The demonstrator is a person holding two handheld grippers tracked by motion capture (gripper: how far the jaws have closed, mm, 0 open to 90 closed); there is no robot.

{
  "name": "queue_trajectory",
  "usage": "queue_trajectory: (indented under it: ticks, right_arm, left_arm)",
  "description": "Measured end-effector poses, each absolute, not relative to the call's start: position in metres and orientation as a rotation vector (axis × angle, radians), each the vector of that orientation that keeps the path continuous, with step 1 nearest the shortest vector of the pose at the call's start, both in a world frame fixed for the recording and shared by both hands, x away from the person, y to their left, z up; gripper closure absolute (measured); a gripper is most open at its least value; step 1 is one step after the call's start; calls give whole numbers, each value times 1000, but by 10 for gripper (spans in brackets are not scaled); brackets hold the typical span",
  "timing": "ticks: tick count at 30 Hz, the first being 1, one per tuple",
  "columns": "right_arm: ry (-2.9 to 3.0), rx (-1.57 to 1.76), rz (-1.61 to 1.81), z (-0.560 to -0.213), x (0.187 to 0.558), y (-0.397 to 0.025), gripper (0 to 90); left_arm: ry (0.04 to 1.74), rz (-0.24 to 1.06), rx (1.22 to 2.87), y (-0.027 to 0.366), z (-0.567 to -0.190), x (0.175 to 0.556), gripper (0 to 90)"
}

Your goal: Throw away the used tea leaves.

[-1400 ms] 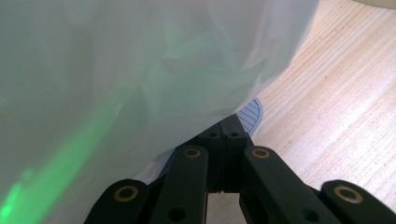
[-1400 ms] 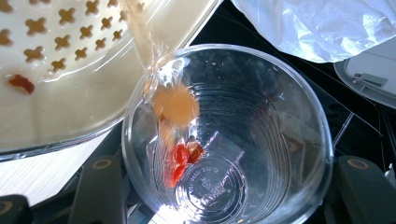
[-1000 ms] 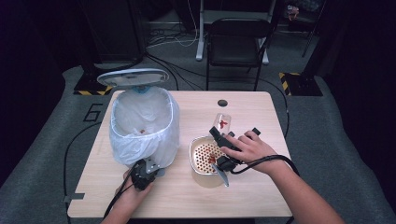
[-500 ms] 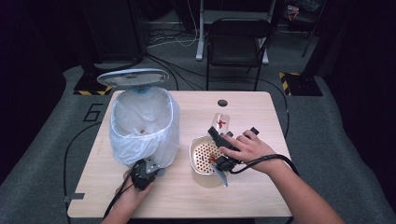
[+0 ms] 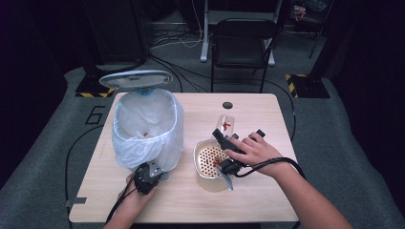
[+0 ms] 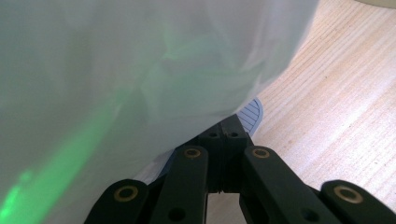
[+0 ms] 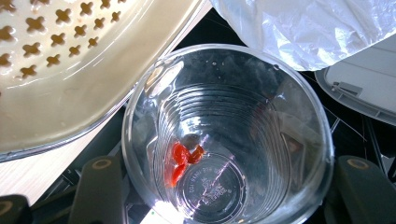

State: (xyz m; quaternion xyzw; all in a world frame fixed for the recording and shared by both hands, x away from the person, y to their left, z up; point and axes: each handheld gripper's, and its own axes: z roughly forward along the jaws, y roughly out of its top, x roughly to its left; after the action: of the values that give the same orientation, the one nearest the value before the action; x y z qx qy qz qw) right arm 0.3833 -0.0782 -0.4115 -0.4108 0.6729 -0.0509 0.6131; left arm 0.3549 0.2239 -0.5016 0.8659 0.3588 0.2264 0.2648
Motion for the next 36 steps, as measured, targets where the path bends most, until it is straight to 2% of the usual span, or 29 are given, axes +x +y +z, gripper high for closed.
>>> queue_trajectory:
  ticks: [10, 12, 14, 26, 36]
  right_arm:
    - [1540, -960, -107, -408, 380, -77, 374]
    - [1571, -922, -5, -409, 380, -76, 374]
    - [1596, -913, -27, -401, 379, -75, 374]
    - [1958, -579, 451, -351, 395, -81, 378]
    - [2188, -273, 715, -328, 411, -90, 378]
  left_arm:
    - [964, 611, 2343, 224, -501, 355, 900]
    - [970, 612, 2341, 224, -502, 355, 900]
    - [971, 615, 2341, 224, -502, 355, 900]
    - [967, 607, 2334, 224, -502, 355, 900]
    - [969, 608, 2336, 224, -502, 355, 900]
